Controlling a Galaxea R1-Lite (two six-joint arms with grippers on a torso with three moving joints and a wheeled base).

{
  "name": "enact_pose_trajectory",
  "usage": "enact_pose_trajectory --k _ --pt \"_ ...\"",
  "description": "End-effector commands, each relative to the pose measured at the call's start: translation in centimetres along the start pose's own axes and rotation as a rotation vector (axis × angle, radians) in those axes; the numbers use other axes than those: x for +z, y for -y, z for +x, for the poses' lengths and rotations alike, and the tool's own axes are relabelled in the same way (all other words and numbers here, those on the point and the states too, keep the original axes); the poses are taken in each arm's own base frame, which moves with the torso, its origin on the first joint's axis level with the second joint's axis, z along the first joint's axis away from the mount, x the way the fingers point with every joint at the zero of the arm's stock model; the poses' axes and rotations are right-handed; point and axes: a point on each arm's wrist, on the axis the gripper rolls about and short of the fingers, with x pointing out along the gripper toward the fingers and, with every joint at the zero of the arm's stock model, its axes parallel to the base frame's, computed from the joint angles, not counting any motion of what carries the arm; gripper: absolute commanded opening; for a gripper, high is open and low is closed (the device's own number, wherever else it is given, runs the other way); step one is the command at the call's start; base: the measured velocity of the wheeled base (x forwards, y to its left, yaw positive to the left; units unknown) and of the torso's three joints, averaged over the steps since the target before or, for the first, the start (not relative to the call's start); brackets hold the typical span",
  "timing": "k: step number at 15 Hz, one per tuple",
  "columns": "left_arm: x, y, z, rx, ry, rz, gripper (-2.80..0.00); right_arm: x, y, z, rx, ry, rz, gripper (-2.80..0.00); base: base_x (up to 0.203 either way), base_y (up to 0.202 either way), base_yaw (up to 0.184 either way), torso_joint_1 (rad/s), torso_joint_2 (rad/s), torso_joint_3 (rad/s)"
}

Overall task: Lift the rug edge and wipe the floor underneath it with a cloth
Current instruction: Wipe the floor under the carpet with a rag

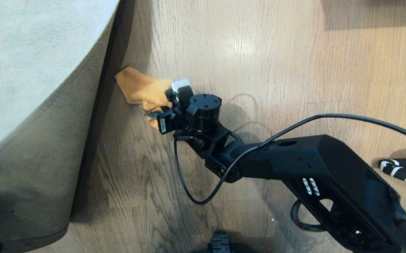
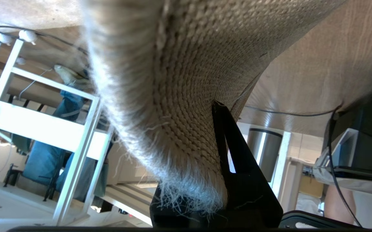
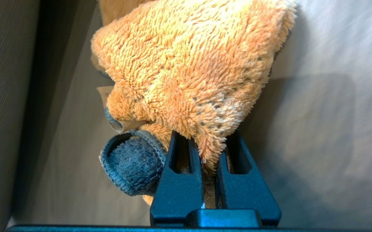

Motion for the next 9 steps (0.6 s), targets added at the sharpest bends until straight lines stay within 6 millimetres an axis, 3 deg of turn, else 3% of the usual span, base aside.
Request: enact_pose_trajectory --k 1,5,9 --pt "0.0 0.0 0.0 0.006 -0.006 0.004 -2.8 0.6 0.7 0.0 -0.021 0.011 0.0 -2.8 0.0 0.0 0.0 0.0 0.0 0.0" --pt "0.0 0.0 0.0 0.008 -0.006 0.002 -2.8 -0.8 -0.1 -0.5 -0.004 -0.028 -0.006 -2.8 0.0 0.0 0.0 0.0 0.0 0.0" --pt "0.0 0.0 0.0 0.008 -0.004 0.003 -2.8 -4.0 -3.1 -3.0 0.063 -0.113 -0.021 -2.8 0.0 0.0 0.0 0.0 0.0 0.0"
